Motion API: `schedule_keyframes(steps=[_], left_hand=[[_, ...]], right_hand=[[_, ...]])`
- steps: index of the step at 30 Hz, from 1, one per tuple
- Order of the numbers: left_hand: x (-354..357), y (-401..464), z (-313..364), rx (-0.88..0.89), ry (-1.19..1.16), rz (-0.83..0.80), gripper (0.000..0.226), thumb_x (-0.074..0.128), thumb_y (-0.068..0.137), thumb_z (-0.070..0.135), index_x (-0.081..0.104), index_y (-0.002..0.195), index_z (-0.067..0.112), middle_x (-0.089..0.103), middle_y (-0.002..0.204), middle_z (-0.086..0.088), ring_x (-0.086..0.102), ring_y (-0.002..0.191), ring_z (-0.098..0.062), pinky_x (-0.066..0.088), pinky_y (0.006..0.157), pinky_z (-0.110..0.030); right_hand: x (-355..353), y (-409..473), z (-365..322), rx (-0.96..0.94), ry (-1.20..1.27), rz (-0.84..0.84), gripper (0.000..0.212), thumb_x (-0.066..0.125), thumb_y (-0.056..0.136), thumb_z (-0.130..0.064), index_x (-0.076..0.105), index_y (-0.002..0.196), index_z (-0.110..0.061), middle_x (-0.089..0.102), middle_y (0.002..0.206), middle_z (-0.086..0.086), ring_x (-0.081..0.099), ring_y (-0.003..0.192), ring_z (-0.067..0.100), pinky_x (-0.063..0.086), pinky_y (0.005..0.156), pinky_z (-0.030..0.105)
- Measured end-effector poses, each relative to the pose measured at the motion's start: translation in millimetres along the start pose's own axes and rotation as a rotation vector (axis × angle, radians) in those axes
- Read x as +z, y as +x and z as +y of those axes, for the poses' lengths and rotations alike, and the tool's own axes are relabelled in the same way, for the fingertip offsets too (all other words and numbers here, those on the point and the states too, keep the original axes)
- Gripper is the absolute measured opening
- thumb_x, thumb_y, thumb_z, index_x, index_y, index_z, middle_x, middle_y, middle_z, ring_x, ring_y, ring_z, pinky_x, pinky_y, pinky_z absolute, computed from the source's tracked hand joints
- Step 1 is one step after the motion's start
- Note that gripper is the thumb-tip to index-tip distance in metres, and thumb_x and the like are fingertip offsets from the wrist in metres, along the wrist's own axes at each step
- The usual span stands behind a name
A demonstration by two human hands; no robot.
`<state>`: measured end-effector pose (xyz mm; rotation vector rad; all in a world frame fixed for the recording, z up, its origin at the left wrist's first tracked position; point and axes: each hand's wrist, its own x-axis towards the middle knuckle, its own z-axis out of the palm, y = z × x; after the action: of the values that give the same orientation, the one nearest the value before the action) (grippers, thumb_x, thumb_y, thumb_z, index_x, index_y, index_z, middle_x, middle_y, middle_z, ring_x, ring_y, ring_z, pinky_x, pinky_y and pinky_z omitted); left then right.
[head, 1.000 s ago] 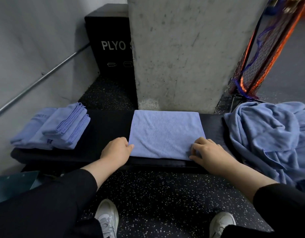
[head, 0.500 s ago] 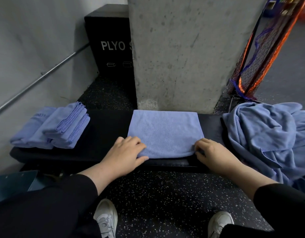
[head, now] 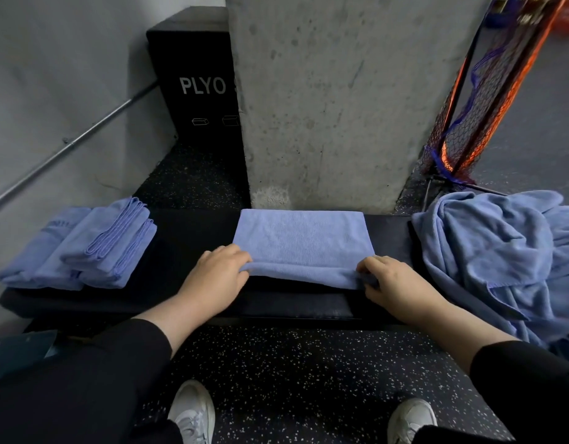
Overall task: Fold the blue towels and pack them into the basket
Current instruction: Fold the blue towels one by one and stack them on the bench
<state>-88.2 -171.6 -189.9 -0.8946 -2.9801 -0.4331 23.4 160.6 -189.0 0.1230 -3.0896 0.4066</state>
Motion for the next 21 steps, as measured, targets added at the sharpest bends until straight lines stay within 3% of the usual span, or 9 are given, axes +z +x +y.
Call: schedule_keyframes(steps=[6,10,15,19,21], left_hand=[[-20.4,-11.2,-7.0,-0.050,-0.240,-0.113,0.015,0.057,0.099,0.021,0.068,0.089,0.023,0.062,0.085,0.007,0.057,0.079,-0.007,0.045,0.072,-0.029],[-29.1,-14.4,-8.3,-0.107,-0.287,-0.151,0.021,0.053,0.099,0.021,0.064,0.082,0.024,0.062,0.072,0.006,0.053,0.064,-0.006,0.042,0.062,-0.028],[-44.8,-17.4,-11.5,-0.139,-0.429,-0.264,0.027,0.063,0.098,0.028,0.061,0.071,0.022,0.052,0.061,0.012,0.046,0.057,-0.001,0.038,0.061,-0.025],[-59.5,-27.1,-14.8,-0.204,-0.684,-0.490,0.026,0.067,0.096,0.022,0.070,0.071,0.024,0.065,0.070,0.002,0.061,0.068,-0.016,0.050,0.069,-0.031],[-64.6,-31.9,-14.8,-0.247,-0.789,-0.581,0.022,0.064,0.098,0.017,0.073,0.078,0.019,0.068,0.076,-0.004,0.062,0.070,-0.020,0.050,0.068,-0.032]], right_hand=[[-5.2,-0.4,1.8,0.047,0.114,0.067,0.010,0.063,0.084,-0.015,0.067,0.092,-0.017,0.060,0.086,-0.009,0.061,0.082,0.018,0.049,0.075,0.035],[-19.7,-4.5,-6.9,0.127,0.207,0.131,0.008,0.060,0.087,-0.016,0.067,0.090,-0.015,0.068,0.084,-0.004,0.063,0.080,0.016,0.049,0.077,0.033],[-40.4,-14.3,-13.5,0.177,0.284,-0.018,0.014,0.057,0.090,-0.016,0.062,0.078,-0.022,0.063,0.066,-0.009,0.053,0.061,0.002,0.043,0.063,0.018],[-53.2,-18.0,-11.2,0.177,0.367,-0.285,0.020,0.061,0.094,-0.021,0.068,0.075,-0.022,0.057,0.062,-0.012,0.045,0.058,-0.001,0.038,0.060,0.016],[-57.5,-18.3,-9.3,0.192,0.387,-0.330,0.026,0.063,0.094,-0.026,0.066,0.069,-0.022,0.054,0.060,-0.014,0.044,0.059,0.000,0.038,0.060,0.018]])
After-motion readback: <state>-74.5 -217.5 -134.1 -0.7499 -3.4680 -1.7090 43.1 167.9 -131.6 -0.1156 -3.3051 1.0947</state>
